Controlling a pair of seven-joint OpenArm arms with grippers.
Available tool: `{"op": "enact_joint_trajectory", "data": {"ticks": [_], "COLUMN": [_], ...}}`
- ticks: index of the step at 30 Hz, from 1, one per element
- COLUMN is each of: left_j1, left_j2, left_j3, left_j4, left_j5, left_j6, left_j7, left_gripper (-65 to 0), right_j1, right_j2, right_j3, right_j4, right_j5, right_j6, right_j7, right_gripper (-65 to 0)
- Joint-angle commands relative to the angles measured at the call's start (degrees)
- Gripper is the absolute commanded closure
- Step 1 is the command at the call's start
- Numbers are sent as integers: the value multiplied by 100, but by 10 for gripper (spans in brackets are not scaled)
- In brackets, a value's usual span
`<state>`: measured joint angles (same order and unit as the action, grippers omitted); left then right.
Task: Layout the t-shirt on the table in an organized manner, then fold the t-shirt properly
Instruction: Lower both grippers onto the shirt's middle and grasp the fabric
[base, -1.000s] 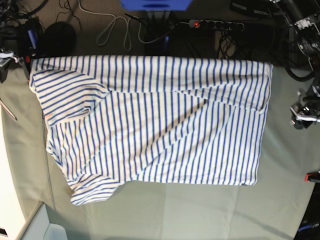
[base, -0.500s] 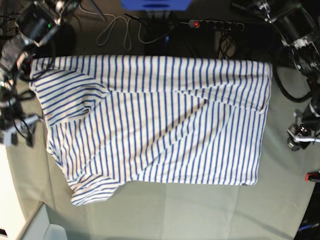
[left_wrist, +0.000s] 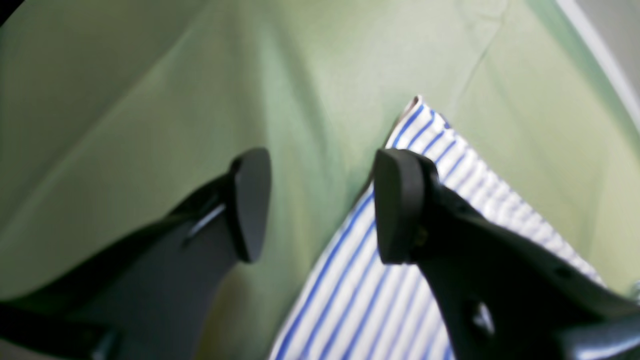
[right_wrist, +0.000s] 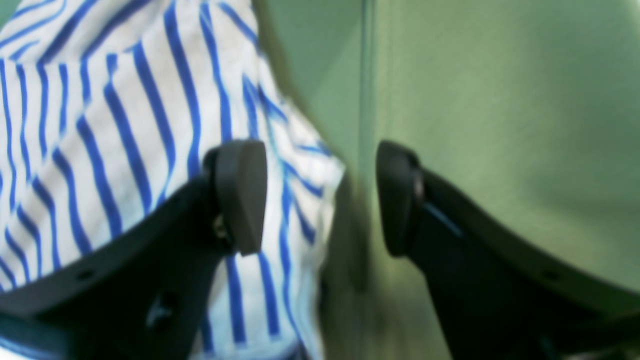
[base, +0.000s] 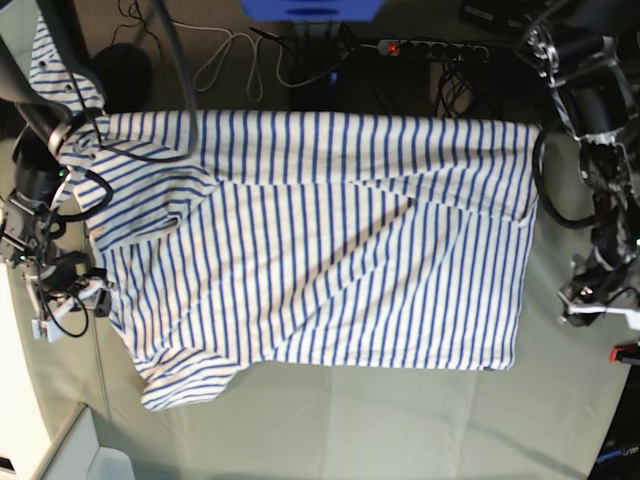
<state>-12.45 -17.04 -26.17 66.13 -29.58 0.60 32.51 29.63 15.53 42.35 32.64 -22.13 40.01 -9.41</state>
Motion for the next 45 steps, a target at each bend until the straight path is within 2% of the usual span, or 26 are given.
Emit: {"op": "enact_joint_trajectory", "data": {"ticks": [1,3,6,12,17,21,28,33,41,45], "left_j1": [-219,-439,-782,-1529,-1819,-1828,-1784,-1784,-1784,-1784], "left_j2": [-76,-164,-217,-200,-173,-129,-41,82,99,108], "left_j3": [187,556,987,1918,2868,3202,3228,3193,3193,3184], "left_j4": [-147,-745,-1641,-3435,-4059,-4121,-4112,-4138,-4182,-4674], "left_j5": [-35,-35,-35,-35,-88,-97,-97,-97,-61,-97], "left_j6": [-47,-47,-47,-56,-56,-56,-73,-671,-697,-689], "left_j7": [-337,-785,-1155,-2113,-2816,-3185,-3264,-3264,-3264,-3405], "left_gripper": [-324,-324,-324,-324,-324,-324,-324,-324,-323,-321], "right_j1": [180,163,154,127,22,22,31,31,22,22], "right_j2": [87,87,87,60,60,-28,-116,-133,-142,-142], "right_j3": [-11,-28,-169,-389,-916,-1013,-1013,-1022,-1022,-1022], "right_j4": [-34,-227,-429,-623,-623,-614,-614,-614,-614,-614], "right_j5": [81,55,-165,-235,-235,-235,-235,-235,-235,-235], "right_j6": [-1,-1,-1,-1,-1,-1,-1,-1,-1,-1], "right_j7": [339,673,893,981,989,989,989,998,1271,1271], "right_gripper": [-359,-359,-359,-359,-359,-359,-359,-359,-359,-356]}}
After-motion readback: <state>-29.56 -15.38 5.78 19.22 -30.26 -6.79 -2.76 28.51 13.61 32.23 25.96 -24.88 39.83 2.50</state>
